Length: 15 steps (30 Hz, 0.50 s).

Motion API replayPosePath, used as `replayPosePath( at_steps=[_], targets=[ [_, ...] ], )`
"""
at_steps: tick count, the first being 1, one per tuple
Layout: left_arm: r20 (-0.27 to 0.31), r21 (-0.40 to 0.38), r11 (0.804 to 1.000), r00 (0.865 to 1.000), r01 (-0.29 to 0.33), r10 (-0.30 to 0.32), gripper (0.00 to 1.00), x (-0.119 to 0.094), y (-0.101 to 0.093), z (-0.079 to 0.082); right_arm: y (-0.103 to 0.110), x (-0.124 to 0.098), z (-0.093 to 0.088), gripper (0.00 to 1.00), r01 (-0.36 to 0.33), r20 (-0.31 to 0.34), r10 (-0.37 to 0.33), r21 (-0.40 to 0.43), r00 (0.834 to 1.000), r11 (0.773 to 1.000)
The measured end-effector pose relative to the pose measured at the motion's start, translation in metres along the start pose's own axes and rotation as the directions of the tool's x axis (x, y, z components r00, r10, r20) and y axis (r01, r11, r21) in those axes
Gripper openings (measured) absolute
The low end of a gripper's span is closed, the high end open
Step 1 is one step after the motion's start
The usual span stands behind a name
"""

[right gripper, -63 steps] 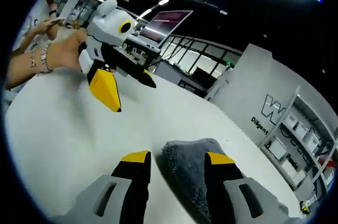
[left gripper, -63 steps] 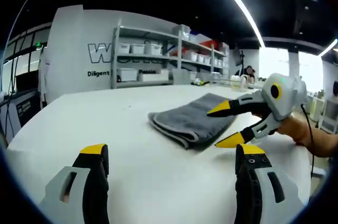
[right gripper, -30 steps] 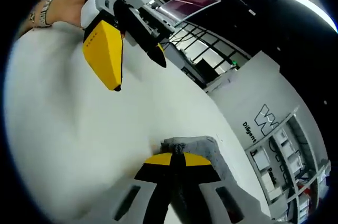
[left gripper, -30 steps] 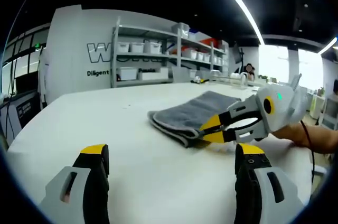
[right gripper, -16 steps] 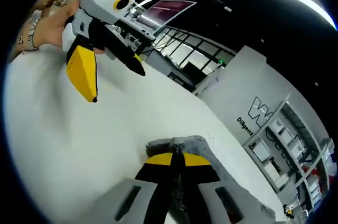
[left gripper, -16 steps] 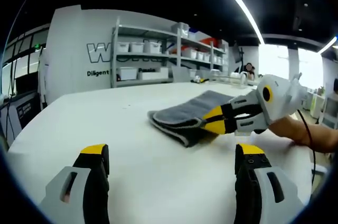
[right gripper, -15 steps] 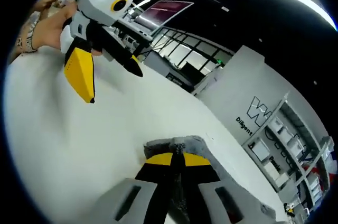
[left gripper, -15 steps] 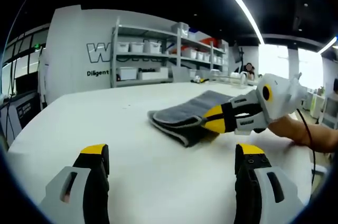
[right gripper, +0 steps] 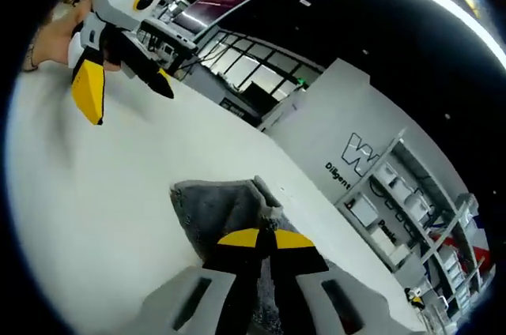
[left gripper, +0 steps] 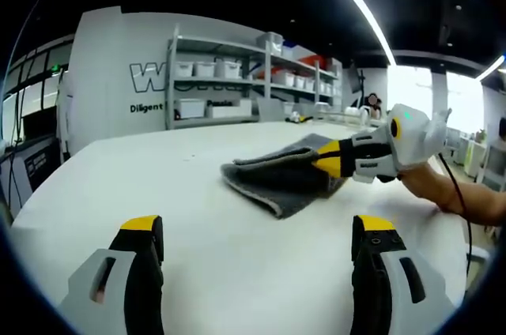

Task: Open the folded towel by lifting each exposed corner and separating the folded layers until the towel lies flat within the target outline without major curled edges

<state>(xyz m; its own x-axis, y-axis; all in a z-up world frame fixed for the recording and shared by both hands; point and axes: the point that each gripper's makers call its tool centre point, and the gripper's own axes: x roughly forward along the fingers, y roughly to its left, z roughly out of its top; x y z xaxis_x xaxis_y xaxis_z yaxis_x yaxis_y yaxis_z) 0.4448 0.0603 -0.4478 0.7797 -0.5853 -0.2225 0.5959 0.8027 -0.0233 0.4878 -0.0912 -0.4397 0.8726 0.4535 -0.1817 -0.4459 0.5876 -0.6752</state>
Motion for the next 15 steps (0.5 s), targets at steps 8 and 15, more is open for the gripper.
replayPosePath(
  at_steps=[8,15],
  targets=[
    [0.001,0.001,1.0,1.0,-0.004,0.004,0.97,0.0,0.002,0.001,-0.024,-0.008,-0.012,0.0,0.063,-0.015,-0.063,-0.007,0.998,0.998],
    [-0.009,0.006,1.0,1.0,-0.004,0.004,0.97,0.0,-0.001,-0.002,-0.043,-0.007,-0.029,0.0,0.093,-0.049,-0.093,0.0,0.994,0.996]
  ],
)
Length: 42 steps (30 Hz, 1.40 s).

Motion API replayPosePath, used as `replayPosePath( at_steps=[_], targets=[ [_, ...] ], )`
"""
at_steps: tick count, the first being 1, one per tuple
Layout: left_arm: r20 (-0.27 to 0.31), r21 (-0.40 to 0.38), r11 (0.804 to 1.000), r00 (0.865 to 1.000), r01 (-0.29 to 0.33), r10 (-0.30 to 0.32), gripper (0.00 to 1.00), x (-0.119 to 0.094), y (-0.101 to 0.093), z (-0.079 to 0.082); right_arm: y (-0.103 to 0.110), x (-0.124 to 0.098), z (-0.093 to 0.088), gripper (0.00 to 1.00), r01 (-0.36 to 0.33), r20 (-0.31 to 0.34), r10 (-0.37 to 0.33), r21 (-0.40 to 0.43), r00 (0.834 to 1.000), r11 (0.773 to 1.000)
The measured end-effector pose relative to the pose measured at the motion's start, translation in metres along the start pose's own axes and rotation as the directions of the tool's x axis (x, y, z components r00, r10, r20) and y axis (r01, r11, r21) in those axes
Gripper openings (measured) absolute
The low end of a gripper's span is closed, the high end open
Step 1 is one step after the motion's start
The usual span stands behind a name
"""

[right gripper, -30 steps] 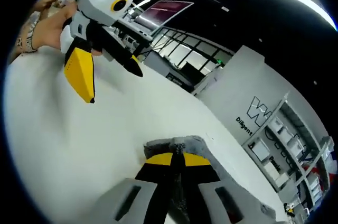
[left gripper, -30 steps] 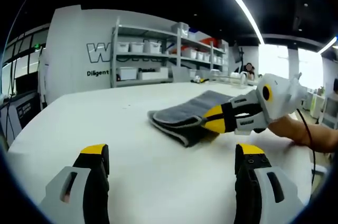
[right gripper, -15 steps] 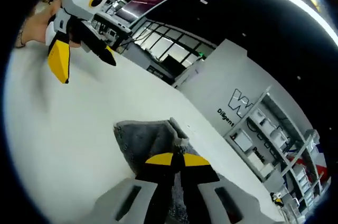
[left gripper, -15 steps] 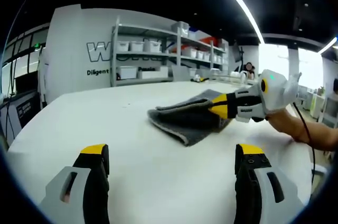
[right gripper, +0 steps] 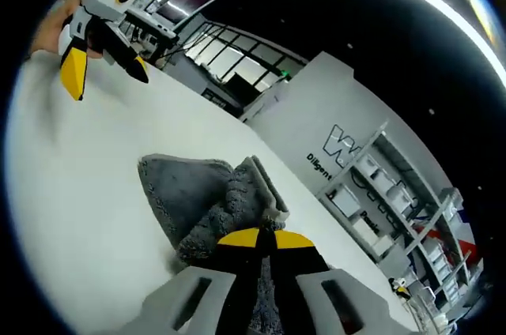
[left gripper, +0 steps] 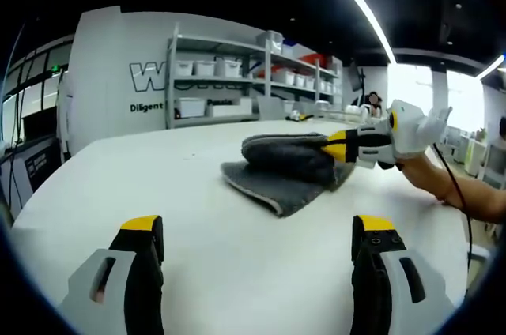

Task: Open the folded towel by lifting each exposed corner and separating the folded layers until the towel lies flat within the target outline without major curled edges

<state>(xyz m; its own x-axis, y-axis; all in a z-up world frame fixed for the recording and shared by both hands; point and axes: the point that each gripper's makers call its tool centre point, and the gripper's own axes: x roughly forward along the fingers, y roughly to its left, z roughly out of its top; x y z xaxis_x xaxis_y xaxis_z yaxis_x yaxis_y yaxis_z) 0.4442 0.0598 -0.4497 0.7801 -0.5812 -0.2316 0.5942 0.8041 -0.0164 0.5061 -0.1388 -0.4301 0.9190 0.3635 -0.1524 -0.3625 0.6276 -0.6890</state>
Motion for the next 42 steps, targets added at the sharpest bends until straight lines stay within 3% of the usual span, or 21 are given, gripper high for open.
replayPosePath(
  at_steps=[9,18,28,39,42],
  targets=[
    [-0.011,0.006,1.0,1.0,-0.014,0.015,0.97,0.0,0.002,-0.002,-0.022,-0.005,-0.019,0.0,0.053,-0.037,-0.053,-0.009,0.998,0.999],
    [-0.014,0.008,1.0,1.0,-0.01,0.01,0.97,0.0,0.001,-0.002,-0.039,-0.012,-0.023,0.0,0.101,-0.042,-0.102,-0.021,0.994,0.995],
    [-0.023,0.015,1.0,1.0,-0.009,0.009,0.97,0.002,0.001,-0.003,-0.073,-0.026,-0.048,0.0,0.16,-0.06,-0.163,-0.049,0.985,0.986],
    [-0.033,0.018,1.0,0.999,-0.018,0.018,0.97,0.001,0.003,-0.005,-0.111,-0.046,-0.079,0.0,0.258,-0.122,-0.264,-0.066,0.957,0.964],
    [-0.033,0.019,1.0,0.999,-0.018,0.018,0.97,0.002,0.003,-0.005,-0.125,-0.053,-0.092,0.0,0.294,-0.149,-0.3,-0.066,0.942,0.954]
  ],
)
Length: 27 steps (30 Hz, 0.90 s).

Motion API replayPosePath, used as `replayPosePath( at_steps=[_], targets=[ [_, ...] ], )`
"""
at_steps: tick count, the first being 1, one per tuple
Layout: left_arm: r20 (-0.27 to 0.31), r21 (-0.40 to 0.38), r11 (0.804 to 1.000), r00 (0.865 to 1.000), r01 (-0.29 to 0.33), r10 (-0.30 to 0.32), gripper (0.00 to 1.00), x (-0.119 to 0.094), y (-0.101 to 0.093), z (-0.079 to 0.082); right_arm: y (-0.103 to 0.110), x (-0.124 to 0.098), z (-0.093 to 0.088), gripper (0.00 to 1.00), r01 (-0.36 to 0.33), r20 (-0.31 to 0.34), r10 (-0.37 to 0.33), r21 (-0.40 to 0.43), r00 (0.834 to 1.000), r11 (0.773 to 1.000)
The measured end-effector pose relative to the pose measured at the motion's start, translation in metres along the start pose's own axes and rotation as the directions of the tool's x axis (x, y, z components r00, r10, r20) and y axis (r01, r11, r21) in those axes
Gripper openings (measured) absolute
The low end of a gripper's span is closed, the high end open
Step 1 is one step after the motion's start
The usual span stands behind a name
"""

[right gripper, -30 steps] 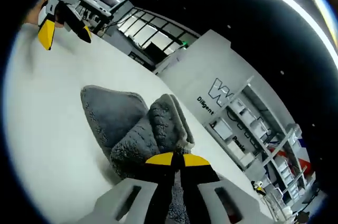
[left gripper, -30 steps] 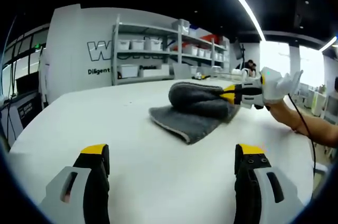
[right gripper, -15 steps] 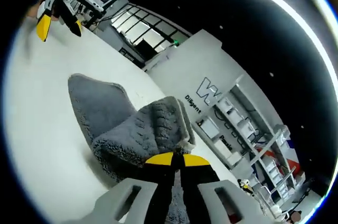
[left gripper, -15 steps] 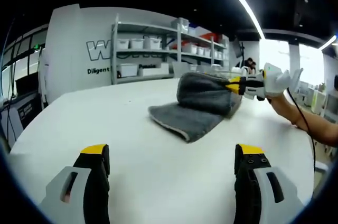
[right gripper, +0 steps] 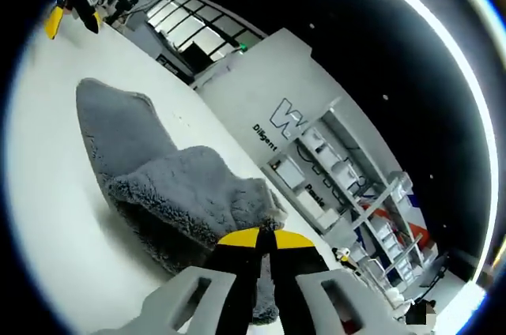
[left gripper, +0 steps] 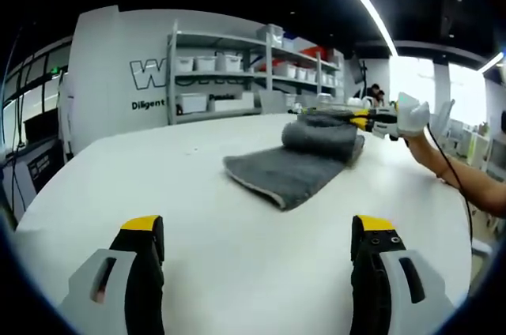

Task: Open the folded towel by lifting each exposed corner and separating the folded layers until the towel lies flat within the target outline without major curled edges

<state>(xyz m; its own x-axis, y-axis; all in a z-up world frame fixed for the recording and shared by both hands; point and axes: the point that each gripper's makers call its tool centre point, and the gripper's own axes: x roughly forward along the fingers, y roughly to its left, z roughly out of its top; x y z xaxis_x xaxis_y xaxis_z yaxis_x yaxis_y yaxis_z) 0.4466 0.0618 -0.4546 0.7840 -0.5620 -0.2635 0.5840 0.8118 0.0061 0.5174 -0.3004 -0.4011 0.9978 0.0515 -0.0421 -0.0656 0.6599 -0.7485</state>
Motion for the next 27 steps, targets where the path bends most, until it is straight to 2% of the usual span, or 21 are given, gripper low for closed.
replayPosePath(
  at_steps=[15,21,27],
  targets=[
    [-0.004,0.003,1.0,1.0,-0.001,0.001,0.97,-0.001,-0.002,-0.002,-0.03,-0.009,-0.028,0.0,0.088,-0.044,-0.089,-0.004,0.995,0.996],
    [-0.005,0.005,1.0,1.0,-0.001,0.001,0.97,-0.002,-0.003,-0.003,-0.034,-0.008,-0.04,0.0,0.086,-0.06,-0.086,-0.005,0.994,0.996],
    [-0.007,0.005,1.0,1.0,-0.001,0.001,0.97,0.0,0.0,-0.001,-0.051,-0.008,-0.067,0.0,0.111,-0.109,-0.105,0.049,0.988,0.993]
  ],
)
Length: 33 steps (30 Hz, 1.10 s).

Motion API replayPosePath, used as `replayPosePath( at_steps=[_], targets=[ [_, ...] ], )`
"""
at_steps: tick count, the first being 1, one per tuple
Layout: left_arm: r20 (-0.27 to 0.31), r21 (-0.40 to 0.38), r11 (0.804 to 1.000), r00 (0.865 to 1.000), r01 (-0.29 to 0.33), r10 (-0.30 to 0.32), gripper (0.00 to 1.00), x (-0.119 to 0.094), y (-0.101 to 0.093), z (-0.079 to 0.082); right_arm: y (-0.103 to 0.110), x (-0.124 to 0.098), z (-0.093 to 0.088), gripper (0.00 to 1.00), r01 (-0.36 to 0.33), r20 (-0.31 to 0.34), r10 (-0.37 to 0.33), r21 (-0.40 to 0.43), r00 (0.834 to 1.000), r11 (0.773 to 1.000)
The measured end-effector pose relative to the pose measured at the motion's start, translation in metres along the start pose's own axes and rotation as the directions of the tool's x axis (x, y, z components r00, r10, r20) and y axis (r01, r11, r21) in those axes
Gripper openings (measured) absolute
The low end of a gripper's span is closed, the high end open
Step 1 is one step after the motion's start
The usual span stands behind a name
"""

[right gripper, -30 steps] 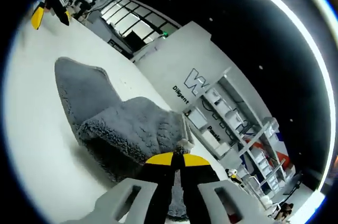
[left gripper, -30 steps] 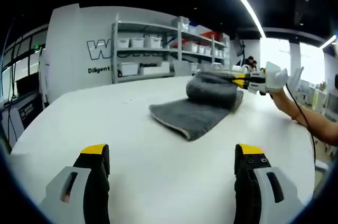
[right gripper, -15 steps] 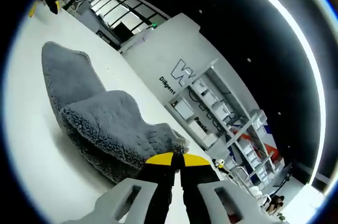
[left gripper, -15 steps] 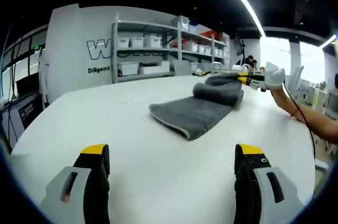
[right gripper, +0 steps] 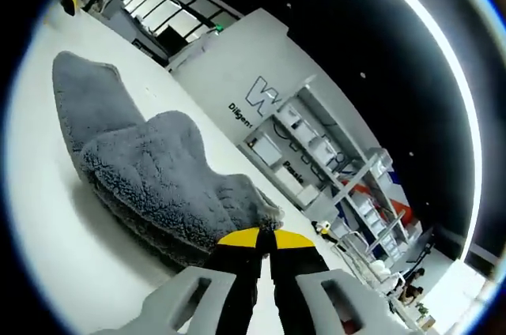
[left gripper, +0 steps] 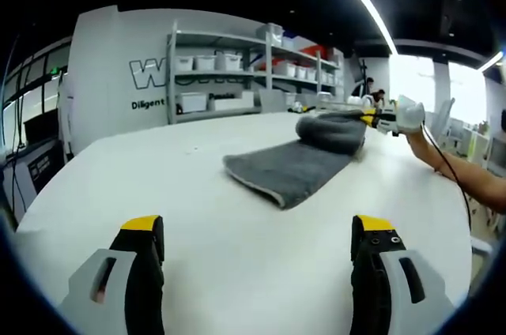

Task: Open the folded towel by lifting each exposed corner and separating the folded layers until the towel lies flat within the target outline without major curled edges

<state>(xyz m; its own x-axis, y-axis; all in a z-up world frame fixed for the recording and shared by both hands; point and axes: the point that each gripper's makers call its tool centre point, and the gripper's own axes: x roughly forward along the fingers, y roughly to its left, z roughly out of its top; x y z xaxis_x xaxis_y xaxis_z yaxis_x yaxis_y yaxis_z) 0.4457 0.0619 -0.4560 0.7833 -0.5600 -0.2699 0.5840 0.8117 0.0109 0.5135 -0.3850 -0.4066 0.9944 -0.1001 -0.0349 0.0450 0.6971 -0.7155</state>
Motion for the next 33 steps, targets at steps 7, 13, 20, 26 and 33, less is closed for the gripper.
replayPosePath(
  at_steps=[7,13,20,26,33],
  targets=[
    [-0.008,0.006,1.0,1.0,0.0,0.0,0.97,0.001,0.0,-0.001,-0.013,0.003,-0.018,0.0,0.014,-0.032,-0.014,0.022,0.999,1.0],
    [-0.01,0.007,1.0,1.0,-0.002,0.002,0.97,0.001,0.0,-0.002,-0.011,-0.001,-0.032,0.0,0.019,-0.073,-0.014,0.059,0.997,0.998],
    [-0.016,0.008,1.0,1.0,0.002,-0.002,0.97,0.002,-0.002,-0.003,-0.02,-0.008,-0.049,0.0,0.035,-0.107,-0.03,0.042,0.994,0.999],
    [-0.026,0.015,1.0,1.0,0.003,-0.002,0.97,0.002,-0.003,-0.005,-0.028,-0.015,-0.067,0.0,0.05,-0.143,-0.041,0.059,0.989,0.997],
    [-0.028,0.015,1.0,1.0,0.004,-0.003,0.97,0.001,-0.003,-0.006,-0.035,-0.016,-0.088,0.0,0.047,-0.193,-0.04,0.034,0.98,0.998]
  ],
)
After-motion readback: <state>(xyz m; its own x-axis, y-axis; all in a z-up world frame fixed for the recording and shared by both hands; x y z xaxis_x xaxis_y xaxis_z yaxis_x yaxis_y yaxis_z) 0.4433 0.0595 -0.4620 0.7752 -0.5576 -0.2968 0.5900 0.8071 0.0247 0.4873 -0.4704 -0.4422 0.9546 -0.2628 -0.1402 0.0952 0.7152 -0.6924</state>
